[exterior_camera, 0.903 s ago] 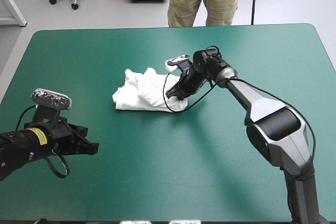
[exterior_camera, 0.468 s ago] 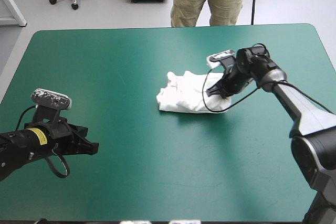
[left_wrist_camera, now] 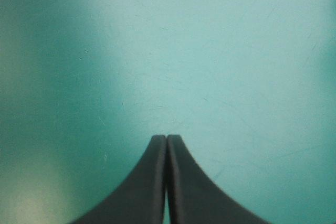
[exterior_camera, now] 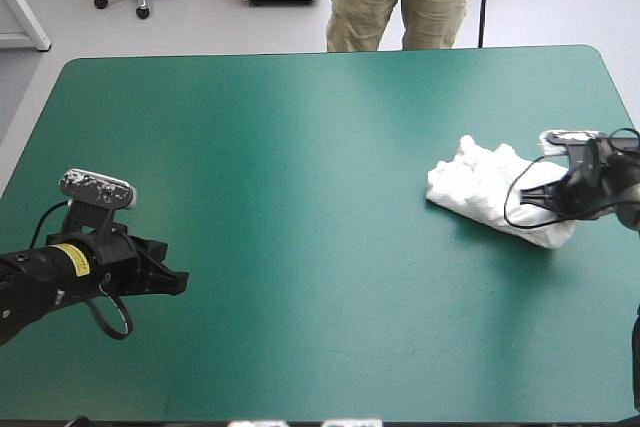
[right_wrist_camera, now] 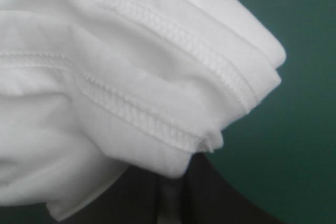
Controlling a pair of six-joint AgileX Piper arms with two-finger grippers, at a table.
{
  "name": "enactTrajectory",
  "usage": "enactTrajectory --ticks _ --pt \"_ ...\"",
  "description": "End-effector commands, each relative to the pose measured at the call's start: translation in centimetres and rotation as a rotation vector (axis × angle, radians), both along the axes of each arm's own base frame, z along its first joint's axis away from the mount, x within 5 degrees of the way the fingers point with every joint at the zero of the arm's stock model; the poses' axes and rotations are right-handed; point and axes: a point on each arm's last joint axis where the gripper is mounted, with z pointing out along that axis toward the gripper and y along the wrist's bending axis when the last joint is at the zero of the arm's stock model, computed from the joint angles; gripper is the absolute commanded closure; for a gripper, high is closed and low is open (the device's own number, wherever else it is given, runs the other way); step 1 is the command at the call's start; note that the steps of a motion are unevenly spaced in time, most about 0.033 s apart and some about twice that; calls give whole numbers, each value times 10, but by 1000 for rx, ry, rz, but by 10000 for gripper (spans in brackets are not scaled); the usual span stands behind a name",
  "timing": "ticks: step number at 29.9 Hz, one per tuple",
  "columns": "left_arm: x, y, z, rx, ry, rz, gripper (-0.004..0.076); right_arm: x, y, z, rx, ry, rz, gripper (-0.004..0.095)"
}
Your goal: Fold the cloth
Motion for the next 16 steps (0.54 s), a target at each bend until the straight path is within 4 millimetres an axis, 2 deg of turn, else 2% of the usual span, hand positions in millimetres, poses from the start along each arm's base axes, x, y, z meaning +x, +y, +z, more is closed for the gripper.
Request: enactTrajectory --ticks 1,4,12,14,16 --pt "0 -1 11 -47 -69 1 733 -14 -28 18 -60 -76 -109 925" --pt "0 -1 11 -46 -70 2 733 -20 -39 21 -49 -87 -166 925" --pt "2 -1 12 -45 -89 3 733 -21 -35 20 -9 -74 -164 917" --pt "2 -1 13 -47 -95 3 733 -22 -35 19 -7 -60 -154 857" --pt "3 -1 13 -52 -105 3 733 -23 -35 18 -5 -42 -156 724"
